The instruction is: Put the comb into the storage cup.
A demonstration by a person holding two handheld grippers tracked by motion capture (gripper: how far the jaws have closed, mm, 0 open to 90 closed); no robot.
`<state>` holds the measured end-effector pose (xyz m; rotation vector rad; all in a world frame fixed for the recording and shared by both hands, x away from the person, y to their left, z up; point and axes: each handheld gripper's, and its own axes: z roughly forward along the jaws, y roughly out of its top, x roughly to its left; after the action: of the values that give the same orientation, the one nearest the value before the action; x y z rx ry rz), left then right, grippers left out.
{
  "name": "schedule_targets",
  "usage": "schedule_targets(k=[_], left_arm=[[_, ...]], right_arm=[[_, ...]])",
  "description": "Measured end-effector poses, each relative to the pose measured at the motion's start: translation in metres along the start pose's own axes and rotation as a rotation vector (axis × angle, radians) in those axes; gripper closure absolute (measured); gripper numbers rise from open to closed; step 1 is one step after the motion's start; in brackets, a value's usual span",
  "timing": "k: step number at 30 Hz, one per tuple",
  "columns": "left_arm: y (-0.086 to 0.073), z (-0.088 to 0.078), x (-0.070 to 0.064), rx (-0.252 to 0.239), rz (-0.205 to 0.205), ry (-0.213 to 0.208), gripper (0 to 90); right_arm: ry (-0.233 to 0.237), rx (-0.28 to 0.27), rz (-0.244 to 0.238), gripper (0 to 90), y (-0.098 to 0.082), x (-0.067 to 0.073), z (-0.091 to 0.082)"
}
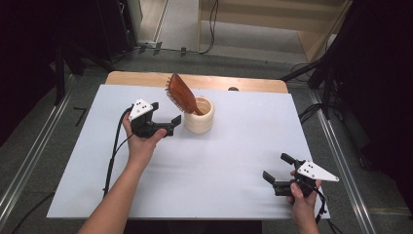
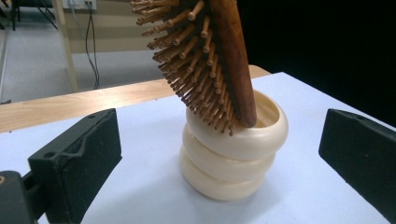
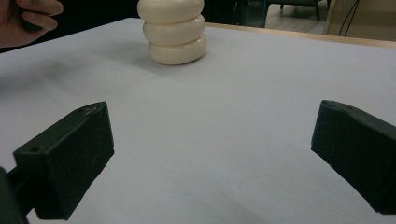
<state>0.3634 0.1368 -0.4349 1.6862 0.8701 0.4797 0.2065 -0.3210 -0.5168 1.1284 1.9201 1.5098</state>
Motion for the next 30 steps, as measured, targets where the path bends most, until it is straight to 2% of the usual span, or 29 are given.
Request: schedule_targets(k=[22,27,30], left_arm=[[-0.022,-0.041,0.002,-0.019,0.025,0.015,0.0],[-0.028,-0.050,0.001,-0.012,0.047,0.024,0.0],[-0.031,-0.055,0.001,-0.017,0.036,0.023,0.0]], right_arm=[[-0.006,0.004,-0.003,0.0,0.000,0.001,0.001],[-0.008,0.005,-0.004,0.0,0.000,0.001,0.001],[-0.009,0.004,-0.005,0.0,0.000,0.001,0.001]])
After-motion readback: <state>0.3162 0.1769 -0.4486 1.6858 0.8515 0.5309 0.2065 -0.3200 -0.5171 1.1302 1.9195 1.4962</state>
